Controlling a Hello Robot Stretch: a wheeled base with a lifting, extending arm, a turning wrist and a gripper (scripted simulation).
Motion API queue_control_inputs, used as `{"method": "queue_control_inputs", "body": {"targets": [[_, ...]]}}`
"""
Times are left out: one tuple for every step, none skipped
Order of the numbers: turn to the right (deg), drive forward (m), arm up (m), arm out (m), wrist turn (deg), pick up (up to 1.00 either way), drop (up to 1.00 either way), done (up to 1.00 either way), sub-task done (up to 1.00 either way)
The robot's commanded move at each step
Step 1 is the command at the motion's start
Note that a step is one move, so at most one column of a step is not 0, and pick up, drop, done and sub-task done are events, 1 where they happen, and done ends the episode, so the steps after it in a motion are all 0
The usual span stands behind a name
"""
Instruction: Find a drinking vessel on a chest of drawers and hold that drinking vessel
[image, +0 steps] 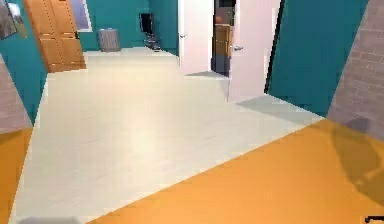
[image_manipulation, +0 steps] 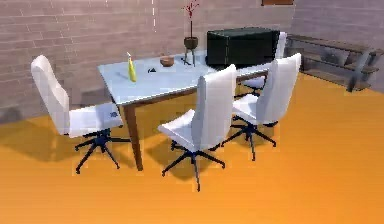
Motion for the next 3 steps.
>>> {"method": "queue_control_inputs", "body": {"targets": [[0.0, 1.00, 0.00, 0.00, 0.0, 0.00, 0.00, 0.00, 0.00], [0.0, 1.00, 0.00, 0.00, 0.0, 0.00, 0.00, 0.00, 0.00], [0.0, 1.00, 0.00, 0.00, 0.0, 0.00, 0.00, 0.00, 0.00]]}}
